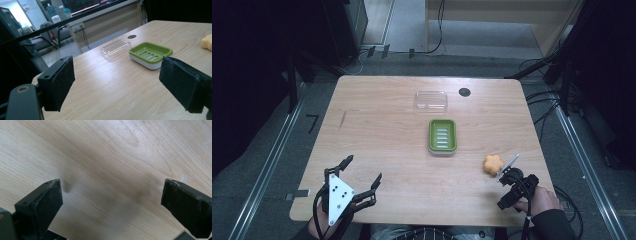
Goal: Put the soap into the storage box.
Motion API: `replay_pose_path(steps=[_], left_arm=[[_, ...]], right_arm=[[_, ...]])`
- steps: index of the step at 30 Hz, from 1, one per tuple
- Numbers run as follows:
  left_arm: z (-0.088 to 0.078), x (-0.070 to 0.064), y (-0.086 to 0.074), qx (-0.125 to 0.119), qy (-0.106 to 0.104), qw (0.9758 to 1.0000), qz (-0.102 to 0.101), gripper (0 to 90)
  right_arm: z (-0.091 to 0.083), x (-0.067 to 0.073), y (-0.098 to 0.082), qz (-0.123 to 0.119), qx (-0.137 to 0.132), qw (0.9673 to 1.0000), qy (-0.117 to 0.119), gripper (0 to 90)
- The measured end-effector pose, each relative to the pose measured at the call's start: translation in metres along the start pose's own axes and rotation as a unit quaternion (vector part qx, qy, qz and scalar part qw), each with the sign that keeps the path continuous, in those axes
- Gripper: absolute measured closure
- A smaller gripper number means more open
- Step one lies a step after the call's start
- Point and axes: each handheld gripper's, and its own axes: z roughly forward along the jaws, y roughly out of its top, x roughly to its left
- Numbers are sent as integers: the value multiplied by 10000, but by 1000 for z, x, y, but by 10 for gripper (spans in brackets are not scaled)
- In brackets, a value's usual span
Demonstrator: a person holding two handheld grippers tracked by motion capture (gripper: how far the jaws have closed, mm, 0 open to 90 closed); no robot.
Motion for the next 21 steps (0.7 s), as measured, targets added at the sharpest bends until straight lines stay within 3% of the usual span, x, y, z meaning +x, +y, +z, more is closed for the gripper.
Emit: replay_pose_path(steps=[21], left_arm=[[0,1,0,11,2,10000,-1,135]], right_arm=[[-9,-5,17,-207,-142,9997,-68,0]])
